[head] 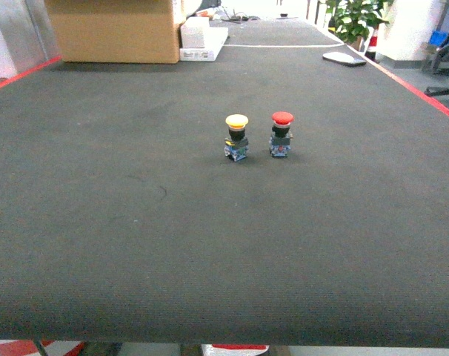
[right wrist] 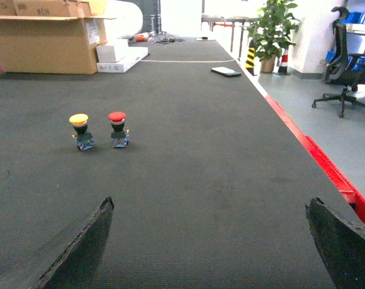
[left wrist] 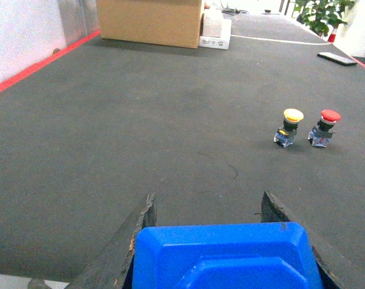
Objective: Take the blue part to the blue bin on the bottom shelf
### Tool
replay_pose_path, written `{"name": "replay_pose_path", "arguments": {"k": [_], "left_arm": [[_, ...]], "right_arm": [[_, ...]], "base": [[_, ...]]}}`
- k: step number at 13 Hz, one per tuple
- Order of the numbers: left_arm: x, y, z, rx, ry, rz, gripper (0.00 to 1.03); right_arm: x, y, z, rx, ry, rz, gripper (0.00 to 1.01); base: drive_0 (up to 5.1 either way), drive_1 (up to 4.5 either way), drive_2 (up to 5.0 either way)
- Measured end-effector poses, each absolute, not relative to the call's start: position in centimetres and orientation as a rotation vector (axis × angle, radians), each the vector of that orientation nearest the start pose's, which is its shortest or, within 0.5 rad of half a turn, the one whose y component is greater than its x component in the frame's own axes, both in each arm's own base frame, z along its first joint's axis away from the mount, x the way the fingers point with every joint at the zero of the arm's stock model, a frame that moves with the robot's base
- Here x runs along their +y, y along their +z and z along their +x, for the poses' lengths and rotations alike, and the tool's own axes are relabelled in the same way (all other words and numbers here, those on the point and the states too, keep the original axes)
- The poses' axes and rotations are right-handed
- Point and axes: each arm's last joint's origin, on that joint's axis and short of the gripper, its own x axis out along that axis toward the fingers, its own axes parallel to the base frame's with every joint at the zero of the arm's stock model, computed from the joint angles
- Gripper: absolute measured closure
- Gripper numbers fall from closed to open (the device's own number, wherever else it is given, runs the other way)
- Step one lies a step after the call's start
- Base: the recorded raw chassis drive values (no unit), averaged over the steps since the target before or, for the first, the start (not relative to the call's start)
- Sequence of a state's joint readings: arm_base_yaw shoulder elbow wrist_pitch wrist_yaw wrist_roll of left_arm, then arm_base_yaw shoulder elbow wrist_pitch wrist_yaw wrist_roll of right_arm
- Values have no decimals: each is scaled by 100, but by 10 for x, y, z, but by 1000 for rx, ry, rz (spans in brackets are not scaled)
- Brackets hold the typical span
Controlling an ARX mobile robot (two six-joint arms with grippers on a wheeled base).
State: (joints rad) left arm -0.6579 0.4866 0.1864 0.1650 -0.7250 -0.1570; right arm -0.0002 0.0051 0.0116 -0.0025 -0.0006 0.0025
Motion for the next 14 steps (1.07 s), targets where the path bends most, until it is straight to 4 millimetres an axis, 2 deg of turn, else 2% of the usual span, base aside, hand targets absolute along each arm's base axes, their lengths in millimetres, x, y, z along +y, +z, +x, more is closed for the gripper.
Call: {"name": "replay_pose_path", "arguments": {"k": [5,14], "left_arm": [[-62,201,112,92,75,-76,60],[-62,201,112,93,75,-75,60]], "right_arm": [[0,167,97,-1,0,3,3],[0,167,97,-1,0,3,3]], "base": [[-30,-30,-30],[-157,-157,-157]]}}
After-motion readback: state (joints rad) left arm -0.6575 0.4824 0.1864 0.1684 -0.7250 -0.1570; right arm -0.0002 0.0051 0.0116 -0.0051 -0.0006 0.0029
